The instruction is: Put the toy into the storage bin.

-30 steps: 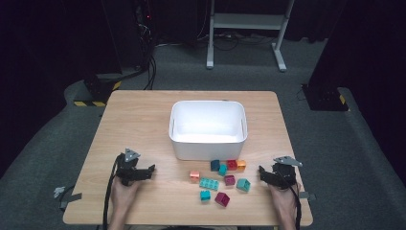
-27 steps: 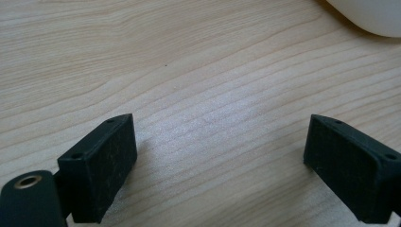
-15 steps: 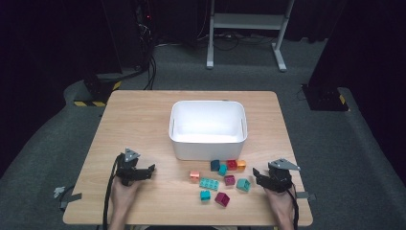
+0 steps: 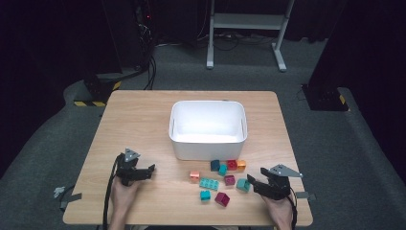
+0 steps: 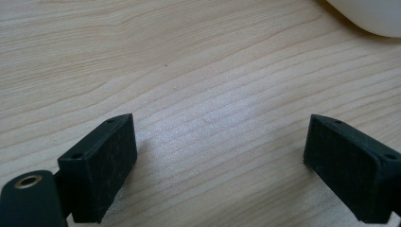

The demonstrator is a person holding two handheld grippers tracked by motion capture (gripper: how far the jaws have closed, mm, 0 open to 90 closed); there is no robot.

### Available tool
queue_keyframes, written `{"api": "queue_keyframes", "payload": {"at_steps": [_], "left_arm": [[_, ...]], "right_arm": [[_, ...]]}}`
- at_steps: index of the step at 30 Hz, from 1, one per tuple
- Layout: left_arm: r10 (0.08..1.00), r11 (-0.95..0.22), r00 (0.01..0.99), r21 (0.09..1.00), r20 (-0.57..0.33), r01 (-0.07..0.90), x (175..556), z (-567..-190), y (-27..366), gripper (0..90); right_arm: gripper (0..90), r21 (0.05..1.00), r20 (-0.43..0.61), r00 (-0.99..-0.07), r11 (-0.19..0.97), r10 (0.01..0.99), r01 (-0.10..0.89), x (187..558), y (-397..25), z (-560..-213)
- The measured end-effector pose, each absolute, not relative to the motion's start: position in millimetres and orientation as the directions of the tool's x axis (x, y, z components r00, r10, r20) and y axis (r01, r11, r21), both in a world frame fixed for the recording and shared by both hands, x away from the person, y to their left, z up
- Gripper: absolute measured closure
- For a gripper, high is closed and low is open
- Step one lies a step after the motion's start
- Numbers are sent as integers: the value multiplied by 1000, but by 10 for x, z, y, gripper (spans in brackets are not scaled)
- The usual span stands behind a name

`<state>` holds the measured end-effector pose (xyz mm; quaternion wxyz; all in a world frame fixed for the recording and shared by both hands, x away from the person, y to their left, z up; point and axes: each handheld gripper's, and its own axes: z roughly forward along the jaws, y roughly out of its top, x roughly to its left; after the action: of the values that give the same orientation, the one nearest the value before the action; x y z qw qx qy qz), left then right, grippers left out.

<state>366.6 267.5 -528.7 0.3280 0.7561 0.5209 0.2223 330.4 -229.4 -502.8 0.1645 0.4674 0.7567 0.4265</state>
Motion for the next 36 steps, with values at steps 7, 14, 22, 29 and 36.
{"api": "queue_keyframes", "payload": {"at_steps": [7,14,22,29,36], "left_arm": [[933,-242,359,728,-5,642,3666,-5287,2675,104],[934,-242,358,728,-5,642,3665,-5287,2675,104],[934,-241,357,728,-6,642,3665,-5287,2675,104],[934,-241,357,728,-6,642,3665,-5287,2675,104],[934,-241,357,727,-6,642,3665,-5287,2675,105]], "right_arm": [[320,803,158,-579,237,800,547,3175,-2155,-4982],[319,778,131,-610,300,781,552,3199,-2021,-5058],[371,752,116,-619,339,777,566,3260,-1941,-5164],[479,746,99,-628,360,772,560,3267,-1941,-5202],[500,748,92,-627,362,773,556,3263,-1950,-5201]]}}
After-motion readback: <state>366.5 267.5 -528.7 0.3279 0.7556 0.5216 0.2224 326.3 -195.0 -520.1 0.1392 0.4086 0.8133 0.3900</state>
